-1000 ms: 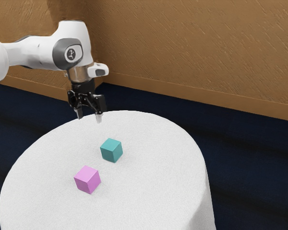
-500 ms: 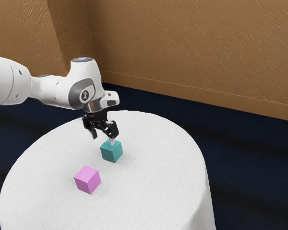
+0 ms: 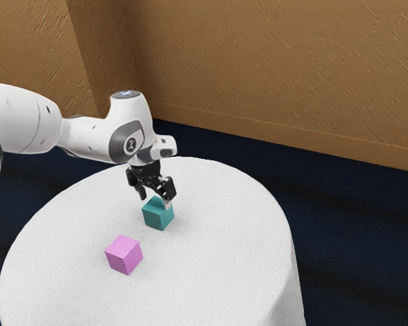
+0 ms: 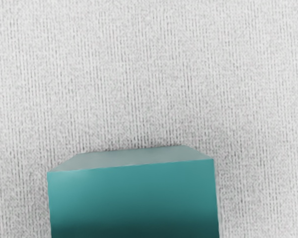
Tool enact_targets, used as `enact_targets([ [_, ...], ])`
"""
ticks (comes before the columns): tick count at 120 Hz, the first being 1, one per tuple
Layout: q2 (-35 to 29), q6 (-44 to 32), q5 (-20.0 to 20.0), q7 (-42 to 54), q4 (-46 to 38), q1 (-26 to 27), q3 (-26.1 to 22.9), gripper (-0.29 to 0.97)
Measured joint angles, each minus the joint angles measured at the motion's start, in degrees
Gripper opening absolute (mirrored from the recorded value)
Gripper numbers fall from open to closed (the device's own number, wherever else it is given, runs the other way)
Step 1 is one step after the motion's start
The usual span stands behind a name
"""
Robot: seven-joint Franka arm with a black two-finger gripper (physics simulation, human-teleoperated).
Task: Pick up the blue block with one arm, and put the blue block on the pink block with one arm
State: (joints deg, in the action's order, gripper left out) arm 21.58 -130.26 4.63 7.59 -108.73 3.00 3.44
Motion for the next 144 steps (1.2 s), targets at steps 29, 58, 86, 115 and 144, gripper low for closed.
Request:
enact_targets([
  [29, 0.89, 0.01, 0.38, 0.24, -0.02, 0.15, 0.01, 0.65],
  [58, 2.3, -0.14, 0.68, 0.49, 0.55, -0.02, 0.21, 0.65],
  [86, 3.99, -0.26, 1.78, 1.11, 1.24, -0.01, 0.25, 0.63],
  [115, 4.03, -0.13, 2.52, 1.96, 1.22, -0.01, 0.33, 0.44],
  [144, 3.97, 0.15, 2.26, 2.15, 1.41, -0.27, 0.47, 0.35],
])
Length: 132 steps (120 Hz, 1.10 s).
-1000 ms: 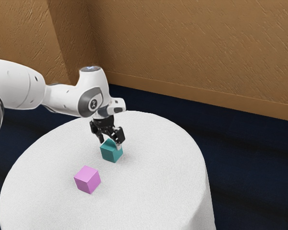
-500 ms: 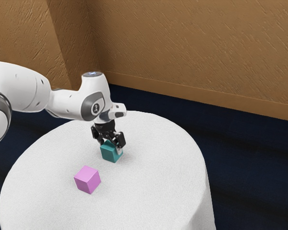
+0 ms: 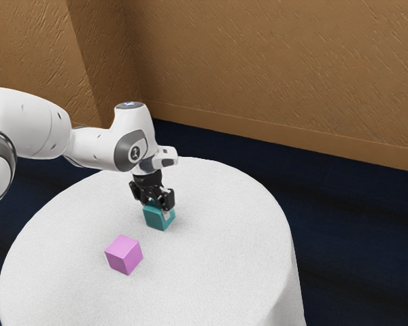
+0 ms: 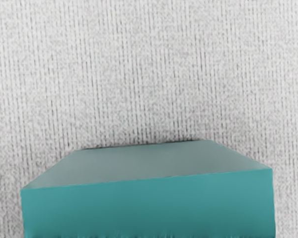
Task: Pick up the blue block with one arm, and put the blue block on the pink block with one arm
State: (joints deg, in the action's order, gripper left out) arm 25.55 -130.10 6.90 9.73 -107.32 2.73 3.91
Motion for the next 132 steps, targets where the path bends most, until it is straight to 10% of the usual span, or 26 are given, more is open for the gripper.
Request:
enact_targets([
  [27, -3.46, 3.36, -0.37, -0.21, 1.17, 0.22, 0.93, 0.31],
  [67, -27.22, 0.9, -0.8, -1.36, -24.98, -2.1, -2.08, 0.35],
  [132, -30.42, 0.51, -1.49, -1.93, -29.46, -3.07, -2.51, 0.37],
])
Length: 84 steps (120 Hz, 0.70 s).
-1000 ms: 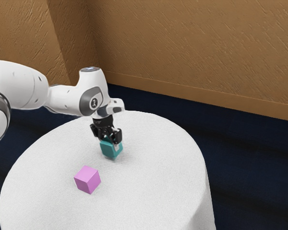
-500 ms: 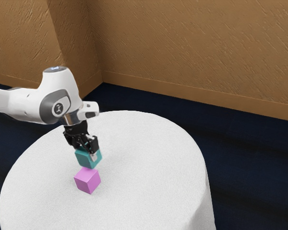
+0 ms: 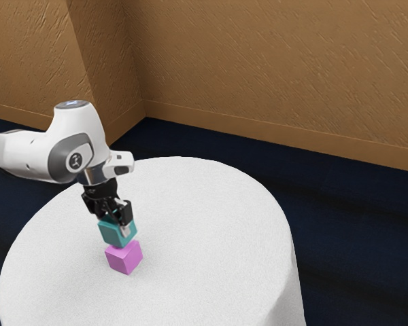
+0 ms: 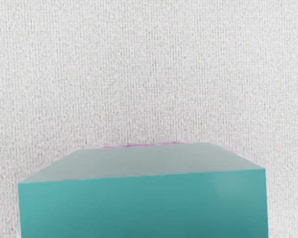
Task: Pick up the blue block with one arm, and put the blue block on the pink block with one arm
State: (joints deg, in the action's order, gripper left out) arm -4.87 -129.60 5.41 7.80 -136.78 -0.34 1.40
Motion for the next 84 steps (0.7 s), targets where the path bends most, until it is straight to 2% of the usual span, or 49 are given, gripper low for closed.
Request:
enact_targets([
  [25, 0.52, 2.09, 0.07, -0.11, 0.2, 0.53, 0.0, 0.38],
  [61, -1.09, 3.37, 0.46, 0.5, 1.45, 0.57, 0.11, 0.58],
  [73, -2.15, 8.22, 0.72, 0.58, 12.27, 0.51, 0.74, 0.61],
  [84, -1.45, 14.38, 1.79, 0.65, 22.19, 0.1, 3.53, 0.63],
])
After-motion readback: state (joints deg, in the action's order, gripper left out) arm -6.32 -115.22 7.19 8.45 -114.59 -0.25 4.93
